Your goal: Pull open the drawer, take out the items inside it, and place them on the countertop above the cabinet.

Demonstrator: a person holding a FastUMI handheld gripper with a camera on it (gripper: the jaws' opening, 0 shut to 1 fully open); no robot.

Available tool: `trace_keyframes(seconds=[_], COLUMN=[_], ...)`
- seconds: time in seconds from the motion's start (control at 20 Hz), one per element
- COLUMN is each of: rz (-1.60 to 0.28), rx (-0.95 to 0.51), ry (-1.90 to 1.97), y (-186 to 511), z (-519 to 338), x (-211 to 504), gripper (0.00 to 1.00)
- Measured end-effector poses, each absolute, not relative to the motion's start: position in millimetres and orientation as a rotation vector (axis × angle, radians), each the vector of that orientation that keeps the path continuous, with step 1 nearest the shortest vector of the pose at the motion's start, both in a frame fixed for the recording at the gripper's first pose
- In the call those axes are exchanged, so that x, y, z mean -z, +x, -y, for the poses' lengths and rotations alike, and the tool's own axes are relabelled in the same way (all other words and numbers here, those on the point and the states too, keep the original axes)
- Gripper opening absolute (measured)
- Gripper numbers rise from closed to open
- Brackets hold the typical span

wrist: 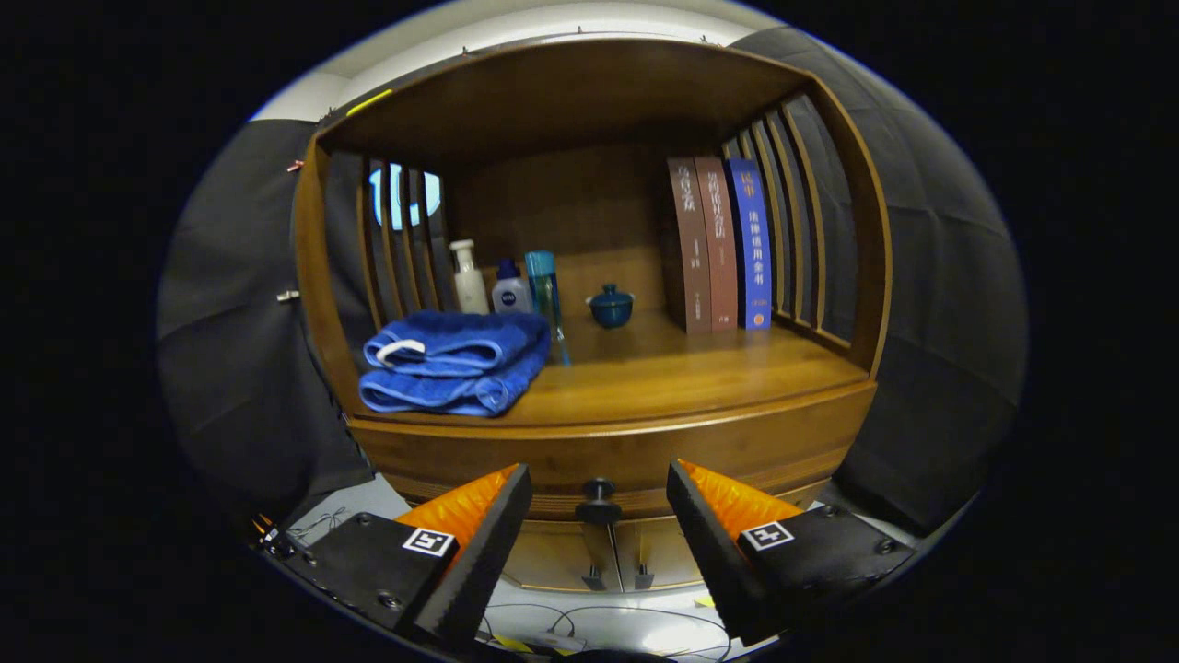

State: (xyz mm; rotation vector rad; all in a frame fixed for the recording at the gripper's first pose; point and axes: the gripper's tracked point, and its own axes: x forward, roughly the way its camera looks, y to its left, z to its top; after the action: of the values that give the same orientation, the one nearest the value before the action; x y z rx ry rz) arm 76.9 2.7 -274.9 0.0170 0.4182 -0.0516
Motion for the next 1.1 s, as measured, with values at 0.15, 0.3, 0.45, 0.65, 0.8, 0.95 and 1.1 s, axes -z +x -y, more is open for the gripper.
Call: trace_keyframes(seconds=[0.15, 0.3, 0.45, 0.65, 0.8, 0.95, 1.1], rz=[-0.485, -0.569, -0.617, -0.626, -0.665, -0.633, -0.644], rx=[0.056, 0.062, 0.062, 0.056, 0.097, 0.071, 0.039], ry=[0.014, 0.020, 0.032, 0.020, 0.017, 0.028, 0.037], y=[87, 99, 105, 106, 88, 101, 97], z=[2, 3, 1, -2, 4, -1, -9], x=[314, 352, 374, 382, 389, 394, 388], gripper=[0.95, 0.90, 0.81, 0.48, 0.17, 0.05, 0.47])
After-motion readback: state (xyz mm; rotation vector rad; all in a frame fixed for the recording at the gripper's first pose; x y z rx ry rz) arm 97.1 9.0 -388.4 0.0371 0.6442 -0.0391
